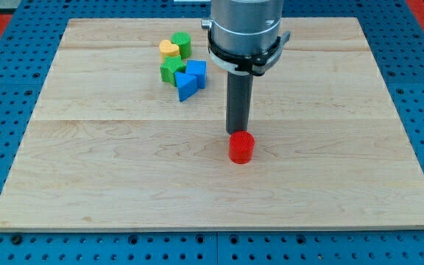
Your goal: Separate red circle from the group of blocks
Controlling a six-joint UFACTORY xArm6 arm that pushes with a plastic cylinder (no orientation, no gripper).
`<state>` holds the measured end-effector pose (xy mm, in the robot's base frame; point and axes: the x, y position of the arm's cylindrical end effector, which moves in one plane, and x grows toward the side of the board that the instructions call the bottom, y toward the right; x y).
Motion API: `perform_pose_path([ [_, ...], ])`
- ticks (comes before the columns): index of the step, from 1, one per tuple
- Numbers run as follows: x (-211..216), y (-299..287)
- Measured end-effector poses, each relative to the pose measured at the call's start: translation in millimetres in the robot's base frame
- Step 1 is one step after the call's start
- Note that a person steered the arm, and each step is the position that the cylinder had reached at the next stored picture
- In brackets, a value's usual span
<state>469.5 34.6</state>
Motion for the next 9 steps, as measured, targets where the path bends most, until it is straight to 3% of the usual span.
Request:
perform_pose_path([
  [1, 16, 26],
  [2, 16, -9],
  [4, 48, 9],
  [6, 60, -47],
  [8, 107, 21],
  [9, 99, 64],
])
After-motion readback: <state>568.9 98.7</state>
